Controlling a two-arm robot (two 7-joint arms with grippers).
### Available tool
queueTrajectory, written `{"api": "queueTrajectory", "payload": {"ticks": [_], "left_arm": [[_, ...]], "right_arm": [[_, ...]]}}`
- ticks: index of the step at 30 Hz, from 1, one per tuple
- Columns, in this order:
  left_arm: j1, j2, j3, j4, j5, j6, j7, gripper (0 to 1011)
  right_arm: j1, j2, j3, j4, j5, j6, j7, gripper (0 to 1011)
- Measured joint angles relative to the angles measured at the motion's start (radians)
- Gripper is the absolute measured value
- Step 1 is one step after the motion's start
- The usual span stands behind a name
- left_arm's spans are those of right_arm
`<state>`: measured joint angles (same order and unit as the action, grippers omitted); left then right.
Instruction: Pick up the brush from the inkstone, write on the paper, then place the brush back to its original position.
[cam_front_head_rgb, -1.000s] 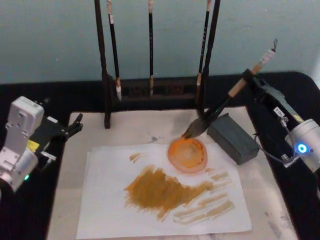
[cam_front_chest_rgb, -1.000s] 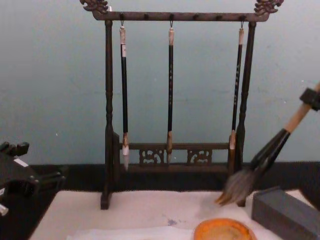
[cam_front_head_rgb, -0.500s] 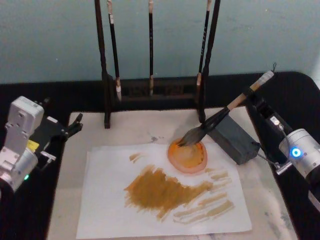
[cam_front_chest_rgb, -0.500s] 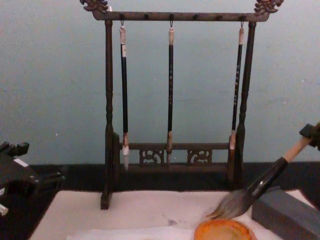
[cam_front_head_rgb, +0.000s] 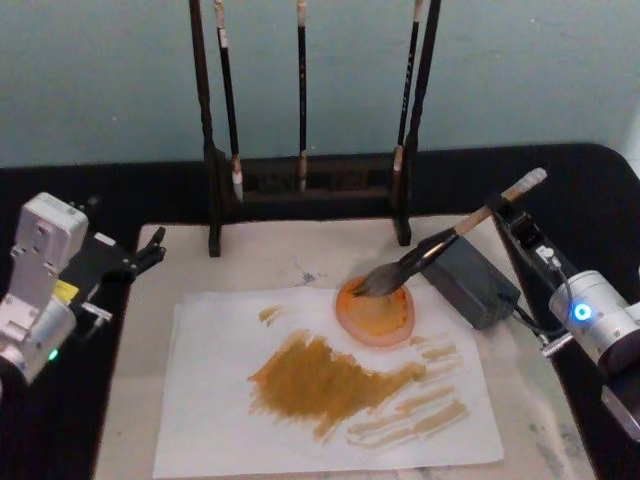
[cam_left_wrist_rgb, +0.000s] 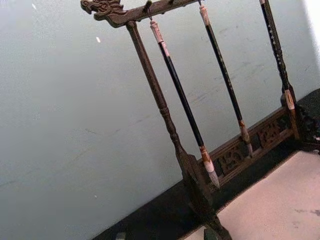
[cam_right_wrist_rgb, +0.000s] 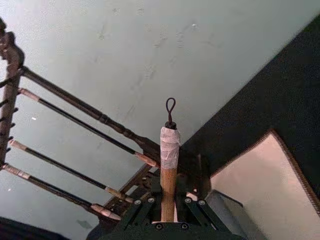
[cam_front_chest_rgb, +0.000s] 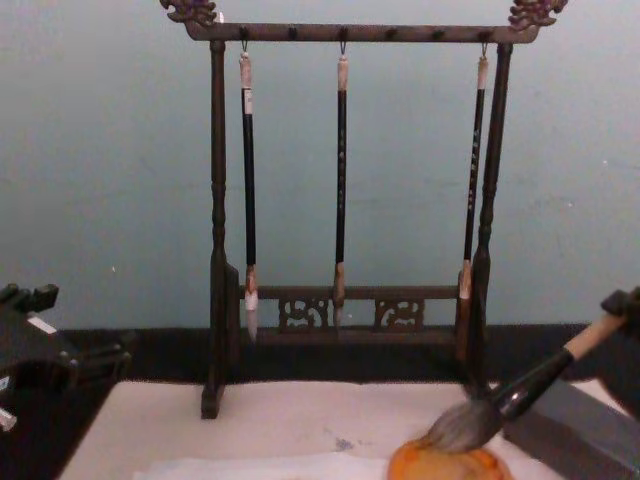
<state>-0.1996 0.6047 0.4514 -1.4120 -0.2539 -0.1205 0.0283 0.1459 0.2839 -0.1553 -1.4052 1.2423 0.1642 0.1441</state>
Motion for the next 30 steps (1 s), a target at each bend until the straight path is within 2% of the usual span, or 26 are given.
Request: {"api": "queueTrajectory", "payload": {"ticks": [16, 30], "left_arm": [[0.0, 0.0, 0.0, 0.0, 0.0, 0.0, 0.0, 1010], [0.0, 0.0, 0.0, 0.0, 0.0, 0.0, 0.0, 1010]], "right_arm": [[0.001, -0.012, -0.021, 0.026, 0.038, -0.058, -0.052, 161], [0.001, 0.009, -0.053, 0.026, 0.069, -0.071, -0.064, 161]]}}
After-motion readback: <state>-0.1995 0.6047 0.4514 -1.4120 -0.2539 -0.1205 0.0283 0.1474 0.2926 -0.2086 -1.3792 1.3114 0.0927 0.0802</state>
